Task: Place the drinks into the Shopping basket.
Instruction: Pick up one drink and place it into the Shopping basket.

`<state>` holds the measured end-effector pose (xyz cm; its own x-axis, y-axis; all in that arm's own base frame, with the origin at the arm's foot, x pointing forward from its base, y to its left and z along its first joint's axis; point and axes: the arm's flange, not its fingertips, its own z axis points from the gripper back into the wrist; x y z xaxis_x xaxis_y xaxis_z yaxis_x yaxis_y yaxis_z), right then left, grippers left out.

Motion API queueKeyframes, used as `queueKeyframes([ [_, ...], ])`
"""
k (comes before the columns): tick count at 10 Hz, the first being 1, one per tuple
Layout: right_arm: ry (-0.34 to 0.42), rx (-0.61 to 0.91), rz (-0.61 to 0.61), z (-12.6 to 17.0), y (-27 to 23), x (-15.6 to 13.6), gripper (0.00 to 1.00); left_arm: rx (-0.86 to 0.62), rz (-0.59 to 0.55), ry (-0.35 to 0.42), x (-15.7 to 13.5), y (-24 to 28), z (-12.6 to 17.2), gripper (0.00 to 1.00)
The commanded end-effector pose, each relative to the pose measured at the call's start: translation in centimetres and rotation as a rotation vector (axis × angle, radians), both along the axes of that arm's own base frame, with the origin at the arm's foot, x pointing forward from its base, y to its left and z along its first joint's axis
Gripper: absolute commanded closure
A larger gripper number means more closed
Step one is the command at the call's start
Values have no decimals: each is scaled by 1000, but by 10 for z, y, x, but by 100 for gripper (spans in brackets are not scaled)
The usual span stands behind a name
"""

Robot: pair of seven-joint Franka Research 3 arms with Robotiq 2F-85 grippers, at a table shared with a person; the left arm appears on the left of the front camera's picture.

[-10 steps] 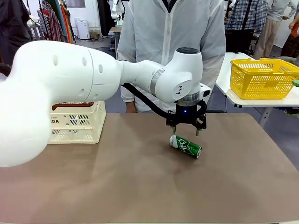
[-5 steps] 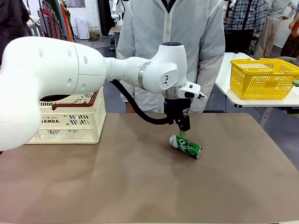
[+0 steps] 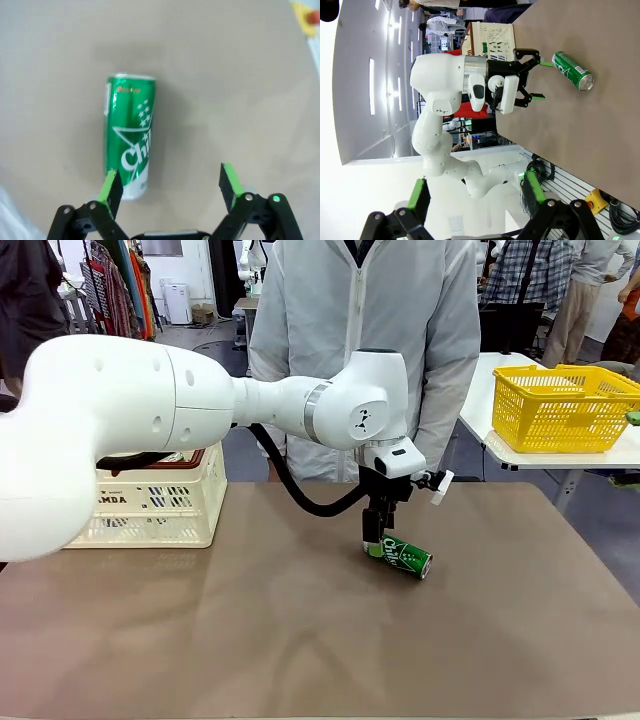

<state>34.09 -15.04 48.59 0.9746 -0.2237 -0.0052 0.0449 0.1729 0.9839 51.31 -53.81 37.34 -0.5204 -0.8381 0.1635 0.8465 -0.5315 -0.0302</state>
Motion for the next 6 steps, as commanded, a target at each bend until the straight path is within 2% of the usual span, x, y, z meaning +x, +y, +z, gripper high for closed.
queueKeyframes([
  [1,17,0,6,4,0,-1,0,-60,-126,27,13,-11,2,0],
  [2,17,0,6,4,0,-1,0,-70,-60,27,12,-19,-3,0],
  [4,17,0,6,4,0,-1,0,-40,-20,37,14,-28,-11,0],
  [5,17,0,6,4,0,-1,0,-38,35,62,19,-35,-15,0],
  [6,17,0,6,4,0,-1,0,-26,100,43,22,-43,-24,0],
])
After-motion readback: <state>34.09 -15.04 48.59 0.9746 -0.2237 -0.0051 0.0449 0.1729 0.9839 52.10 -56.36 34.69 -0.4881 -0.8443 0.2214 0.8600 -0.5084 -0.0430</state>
